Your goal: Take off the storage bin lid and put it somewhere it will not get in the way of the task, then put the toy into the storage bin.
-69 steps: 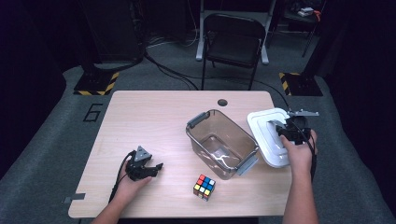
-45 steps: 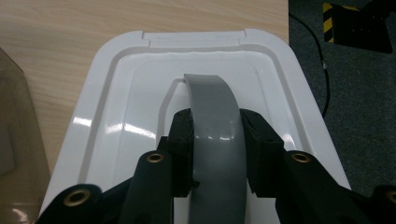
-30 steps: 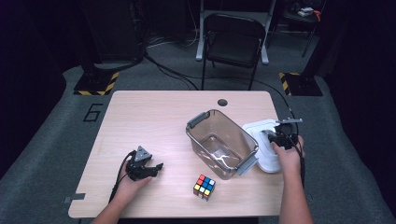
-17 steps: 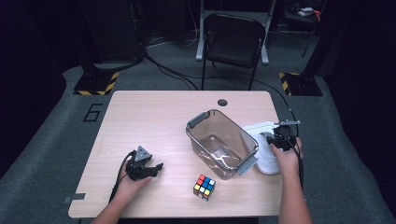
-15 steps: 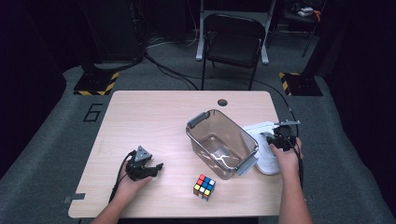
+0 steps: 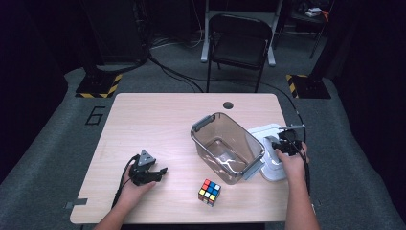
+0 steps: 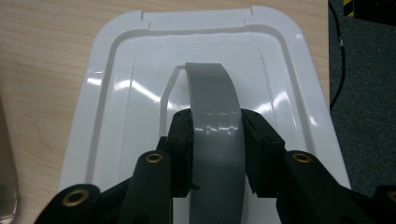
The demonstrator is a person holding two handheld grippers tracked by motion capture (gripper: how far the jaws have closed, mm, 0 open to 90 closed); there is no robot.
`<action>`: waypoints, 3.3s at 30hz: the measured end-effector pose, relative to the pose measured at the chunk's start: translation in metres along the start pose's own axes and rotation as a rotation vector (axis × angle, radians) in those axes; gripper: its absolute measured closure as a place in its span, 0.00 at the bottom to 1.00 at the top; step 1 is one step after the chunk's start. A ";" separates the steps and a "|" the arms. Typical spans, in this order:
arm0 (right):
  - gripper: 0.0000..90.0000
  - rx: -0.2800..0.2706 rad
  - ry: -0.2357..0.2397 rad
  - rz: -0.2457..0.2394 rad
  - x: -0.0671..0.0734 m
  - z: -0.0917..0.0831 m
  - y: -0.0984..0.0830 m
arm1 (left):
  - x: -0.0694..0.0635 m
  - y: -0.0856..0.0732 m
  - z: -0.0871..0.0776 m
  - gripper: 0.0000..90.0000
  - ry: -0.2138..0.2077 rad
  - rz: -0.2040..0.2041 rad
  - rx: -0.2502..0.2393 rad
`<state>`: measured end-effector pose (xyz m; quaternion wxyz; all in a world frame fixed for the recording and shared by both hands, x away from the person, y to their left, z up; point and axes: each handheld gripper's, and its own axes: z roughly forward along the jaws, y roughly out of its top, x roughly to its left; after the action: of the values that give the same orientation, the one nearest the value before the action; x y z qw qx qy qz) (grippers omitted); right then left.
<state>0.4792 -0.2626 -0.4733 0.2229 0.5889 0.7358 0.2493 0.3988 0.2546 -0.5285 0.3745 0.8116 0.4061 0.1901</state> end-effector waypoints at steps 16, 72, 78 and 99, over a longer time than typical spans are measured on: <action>0.65 -0.065 -0.002 0.044 -0.007 -0.019 0.004 | -0.001 0.001 0.001 0.40 -0.006 0.008 0.000; 0.58 -0.194 0.175 -0.077 0.034 -0.123 -0.040 | -0.037 0.035 -0.019 0.54 -0.166 0.003 -0.014; 0.57 -0.210 0.197 -0.094 0.042 -0.131 -0.049 | -0.042 0.038 -0.021 0.54 -0.181 0.028 -0.017; 0.56 -0.221 0.280 -0.191 0.079 -0.144 -0.076 | -0.067 0.050 -0.014 0.57 -0.261 0.114 -0.005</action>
<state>0.3157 -0.2138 -0.4123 0.2044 0.4478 0.7803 0.3859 0.3761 0.1872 -0.4819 0.4147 0.8503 0.3068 0.1046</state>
